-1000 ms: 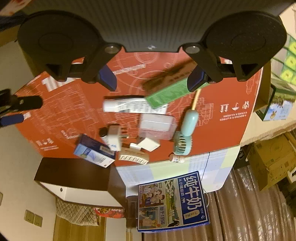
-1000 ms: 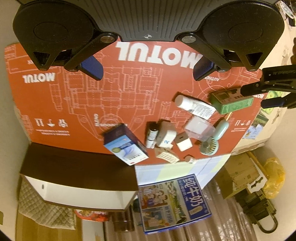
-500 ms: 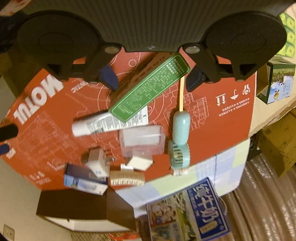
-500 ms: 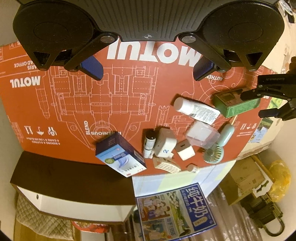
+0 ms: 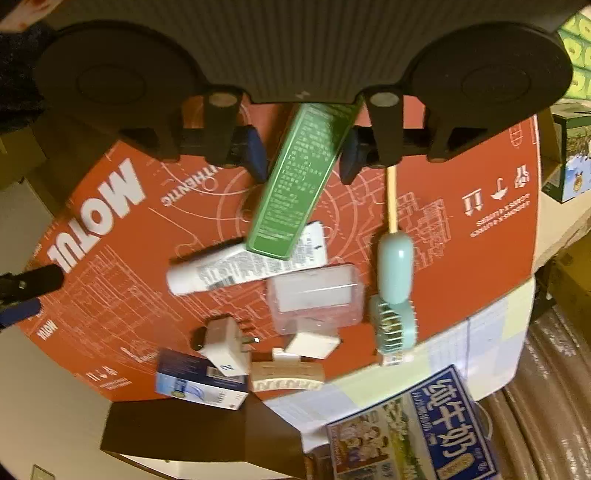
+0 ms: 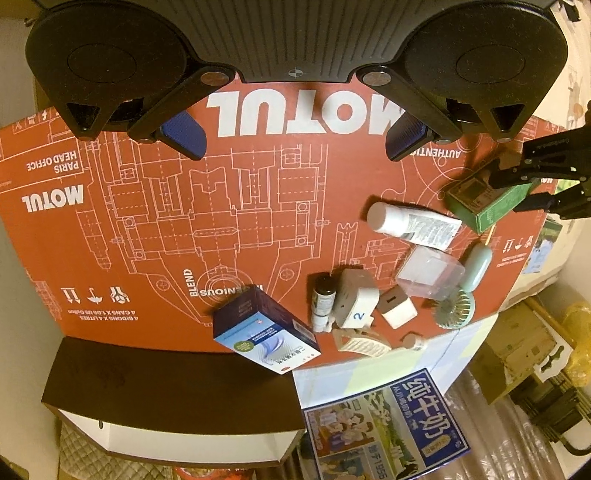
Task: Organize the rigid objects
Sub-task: 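Lower the left tool onto the green carton and close its fingers, then grasp the white cream tube with the right tool while the left tool holds the green carton, then carry the green carton and white tube with both tools into the brown box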
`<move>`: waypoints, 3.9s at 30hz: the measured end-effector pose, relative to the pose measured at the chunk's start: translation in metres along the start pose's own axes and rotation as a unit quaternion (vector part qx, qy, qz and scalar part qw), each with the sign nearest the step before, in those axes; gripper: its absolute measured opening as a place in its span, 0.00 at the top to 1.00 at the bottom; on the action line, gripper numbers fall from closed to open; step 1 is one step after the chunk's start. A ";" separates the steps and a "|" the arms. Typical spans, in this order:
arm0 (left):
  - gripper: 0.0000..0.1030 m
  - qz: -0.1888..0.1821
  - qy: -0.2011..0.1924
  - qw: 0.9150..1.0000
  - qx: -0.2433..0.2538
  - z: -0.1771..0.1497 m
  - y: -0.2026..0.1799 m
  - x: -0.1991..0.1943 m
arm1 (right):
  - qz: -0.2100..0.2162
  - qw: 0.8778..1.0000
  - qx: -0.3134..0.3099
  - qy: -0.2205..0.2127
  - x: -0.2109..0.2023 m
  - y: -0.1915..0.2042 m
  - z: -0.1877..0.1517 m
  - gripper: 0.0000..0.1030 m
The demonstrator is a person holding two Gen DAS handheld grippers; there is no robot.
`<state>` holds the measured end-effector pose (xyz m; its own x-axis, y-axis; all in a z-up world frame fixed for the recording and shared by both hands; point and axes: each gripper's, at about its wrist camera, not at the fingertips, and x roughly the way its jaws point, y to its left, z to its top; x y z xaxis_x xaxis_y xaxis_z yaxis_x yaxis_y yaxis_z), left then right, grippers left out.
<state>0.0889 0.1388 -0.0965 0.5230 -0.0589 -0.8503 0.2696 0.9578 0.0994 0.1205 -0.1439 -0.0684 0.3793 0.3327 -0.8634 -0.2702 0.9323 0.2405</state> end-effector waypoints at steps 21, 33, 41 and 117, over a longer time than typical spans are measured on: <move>0.75 0.022 0.018 0.991 -0.128 -0.013 0.013 -0.002 | 0.052 0.991 -0.119 -0.017 0.032 0.043 0.012 0.15; 0.75 0.058 0.022 0.980 -0.188 -0.017 0.025 0.002 | 0.101 0.956 -0.274 -0.019 0.101 0.093 0.036 0.31; 0.75 0.062 0.019 0.978 -0.197 -0.014 0.026 0.003 | 0.111 0.949 -0.294 -0.007 0.107 0.106 0.019 0.57; 0.75 -0.012 -0.137 0.982 -0.127 0.372 -0.122 0.067 | 0.030 0.987 -0.003 -0.160 -0.019 -0.196 0.258 0.66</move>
<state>0.3914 -0.0869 0.0267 0.7261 -0.1225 -0.6766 0.0921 0.9925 -0.0809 0.3945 -0.2962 0.0147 0.6226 0.4152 -0.6633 -0.3045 0.9094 0.2833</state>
